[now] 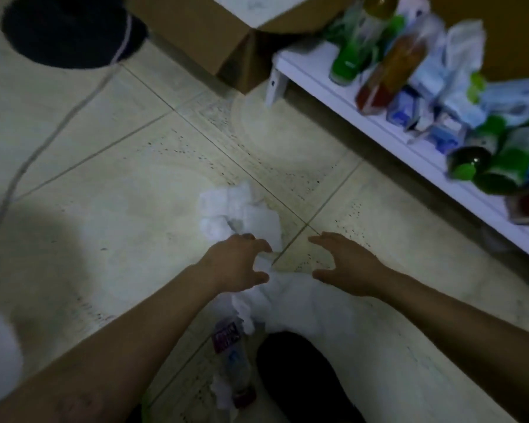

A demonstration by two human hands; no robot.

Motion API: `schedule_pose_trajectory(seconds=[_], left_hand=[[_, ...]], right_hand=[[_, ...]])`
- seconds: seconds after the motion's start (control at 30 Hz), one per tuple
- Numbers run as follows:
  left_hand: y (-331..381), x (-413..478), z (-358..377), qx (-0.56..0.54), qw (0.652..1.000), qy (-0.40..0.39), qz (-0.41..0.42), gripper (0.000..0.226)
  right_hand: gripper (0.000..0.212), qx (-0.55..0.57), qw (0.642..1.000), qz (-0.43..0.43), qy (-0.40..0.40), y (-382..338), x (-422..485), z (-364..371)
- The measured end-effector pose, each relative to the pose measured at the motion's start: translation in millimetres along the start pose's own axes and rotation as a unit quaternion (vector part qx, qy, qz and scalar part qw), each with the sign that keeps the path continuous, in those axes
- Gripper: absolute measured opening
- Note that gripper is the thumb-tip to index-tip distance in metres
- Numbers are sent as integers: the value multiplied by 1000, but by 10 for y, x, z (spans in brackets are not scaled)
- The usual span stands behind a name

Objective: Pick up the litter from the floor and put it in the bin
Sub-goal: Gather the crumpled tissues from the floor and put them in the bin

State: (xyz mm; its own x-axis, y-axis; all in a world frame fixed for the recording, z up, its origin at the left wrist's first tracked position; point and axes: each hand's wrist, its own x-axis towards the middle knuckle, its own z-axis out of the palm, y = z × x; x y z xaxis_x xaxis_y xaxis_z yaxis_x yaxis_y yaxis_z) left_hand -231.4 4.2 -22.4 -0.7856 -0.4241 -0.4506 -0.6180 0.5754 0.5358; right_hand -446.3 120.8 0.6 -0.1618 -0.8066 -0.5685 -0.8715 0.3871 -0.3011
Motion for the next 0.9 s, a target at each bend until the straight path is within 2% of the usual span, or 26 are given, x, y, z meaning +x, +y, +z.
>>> schedule_pose_trajectory(seconds=[0.13, 0.2, 0.3, 0.43, 0.5, 0.57, 0.6, 0.67, 0.77, 0.8, 0.83, 0.9], left_hand=[[208, 150, 423, 26, 993, -109, 34, 64], [274, 238, 586, 63, 987, -139, 49, 66], [375, 355, 796, 107, 985, -121, 68, 63], [419, 471, 1010, 178, 976, -115, 57, 62], [383, 474, 1083, 194, 976, -85, 53, 42], [307, 476, 1117, 194, 980, -19, 46, 22], [258, 475, 1115, 188, 981, 5, 41, 21], [158, 462, 1099, 160, 986, 3, 35, 31], [83, 433, 1095, 153, 986, -72, 0, 68], [102, 431, 1104, 163, 983, -81, -10, 72], [139, 428, 1119, 171, 982, -76, -16, 67], [223, 428, 1142, 185, 982, -24, -15, 38]], right_hand=[[72, 41, 995, 74, -45, 414, -199, 525], [62, 82, 992, 89, -47, 511, -221, 759], [60, 92, 990, 105, -28, 566, -203, 1029], [70, 30, 988, 151, 9, 558, -151, 1286], [53, -4, 987, 157, 36, 546, -124, 1341], [28, -18, 987, 149, 56, 565, -95, 1352], [19, -14, 988, 140, 58, 583, -89, 1334], [14, 44, 989, 128, 68, 621, -83, 1283], [23, 141, 979, 106, 105, 625, -84, 1194], [26, 151, 978, 98, 109, 619, -83, 1172], [27, 155, 978, 92, 107, 610, -83, 1155], [28, 155, 979, 88, 100, 595, -92, 1127]])
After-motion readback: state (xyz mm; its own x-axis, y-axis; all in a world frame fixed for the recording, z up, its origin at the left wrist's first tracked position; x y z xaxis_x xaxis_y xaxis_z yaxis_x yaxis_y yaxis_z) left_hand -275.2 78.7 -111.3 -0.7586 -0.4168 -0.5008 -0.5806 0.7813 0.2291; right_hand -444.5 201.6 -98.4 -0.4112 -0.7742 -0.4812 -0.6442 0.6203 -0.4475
